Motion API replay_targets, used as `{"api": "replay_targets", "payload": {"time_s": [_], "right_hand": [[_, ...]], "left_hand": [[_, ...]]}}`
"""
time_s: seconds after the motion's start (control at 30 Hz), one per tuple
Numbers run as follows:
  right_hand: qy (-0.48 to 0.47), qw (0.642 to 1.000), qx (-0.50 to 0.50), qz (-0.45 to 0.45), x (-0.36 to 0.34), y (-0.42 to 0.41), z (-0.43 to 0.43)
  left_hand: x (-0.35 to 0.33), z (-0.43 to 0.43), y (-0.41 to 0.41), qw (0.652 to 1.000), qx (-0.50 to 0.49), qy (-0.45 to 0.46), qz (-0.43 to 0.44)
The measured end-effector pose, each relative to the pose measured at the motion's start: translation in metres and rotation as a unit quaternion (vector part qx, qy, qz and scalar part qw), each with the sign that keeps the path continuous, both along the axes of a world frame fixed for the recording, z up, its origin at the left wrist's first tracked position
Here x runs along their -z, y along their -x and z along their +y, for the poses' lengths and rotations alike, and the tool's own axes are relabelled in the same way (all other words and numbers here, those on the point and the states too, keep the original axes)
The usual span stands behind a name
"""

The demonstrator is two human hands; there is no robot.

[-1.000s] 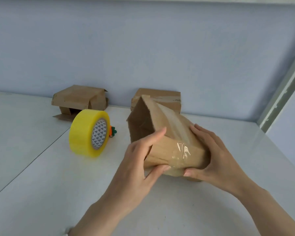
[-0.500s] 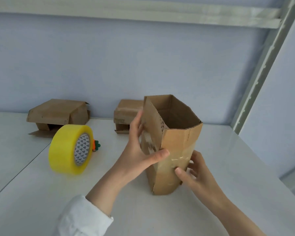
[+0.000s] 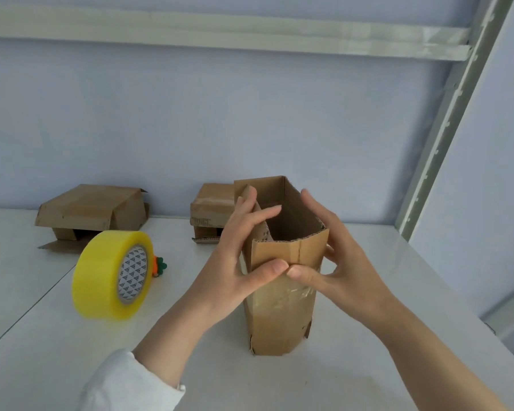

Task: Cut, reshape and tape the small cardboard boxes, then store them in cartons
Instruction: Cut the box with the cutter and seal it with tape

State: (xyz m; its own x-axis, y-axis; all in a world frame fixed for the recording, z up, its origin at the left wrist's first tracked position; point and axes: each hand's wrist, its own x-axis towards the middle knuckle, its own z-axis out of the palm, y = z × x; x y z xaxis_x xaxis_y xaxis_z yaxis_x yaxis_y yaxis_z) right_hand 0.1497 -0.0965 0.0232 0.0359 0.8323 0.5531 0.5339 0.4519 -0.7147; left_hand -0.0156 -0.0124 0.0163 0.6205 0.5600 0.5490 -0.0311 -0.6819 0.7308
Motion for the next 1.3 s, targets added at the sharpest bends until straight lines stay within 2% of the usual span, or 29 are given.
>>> {"api": "replay_targets", "payload": {"time_s": [0.2,0.33,0.47,0.6,0.8,0.97,1.1,1.23,1.3], "right_hand": [[-0.075,0.989,0.050,-0.122,-0.013,-0.005,0.005],[-0.064,0.986,0.093,-0.121,-0.019,-0.014,0.007],[-0.096,0.976,0.136,-0.138,-0.022,-0.017,0.011],[-0.118,0.975,0.121,-0.144,-0.028,-0.022,0.018],[-0.097,0.984,-0.014,-0.149,-0.030,-0.028,0.020],[-0.091,0.985,0.023,-0.145,-0.032,-0.029,0.023],[-0.054,0.988,0.070,-0.130,-0.037,-0.018,0.024],[-0.083,0.977,0.094,-0.175,-0.033,-0.012,0.024],[-0.109,0.971,0.098,-0.188,-0.024,-0.013,0.024]], "left_hand": [[-0.014,0.009,0.009,0.995,-0.053,-0.080,-0.005],[-0.016,0.012,0.010,0.984,-0.118,-0.135,-0.016],[-0.018,0.012,0.009,0.972,-0.163,-0.160,-0.045],[-0.026,0.013,0.010,0.973,-0.151,-0.173,-0.035],[-0.030,0.021,0.016,0.966,-0.060,-0.252,-0.010],[-0.030,0.023,0.018,0.959,-0.117,-0.252,-0.047],[-0.037,0.011,0.018,0.979,-0.132,-0.154,0.001],[-0.036,0.009,0.012,0.968,-0.090,-0.230,0.051],[-0.031,0.011,0.011,0.972,-0.071,-0.217,0.052]]}}
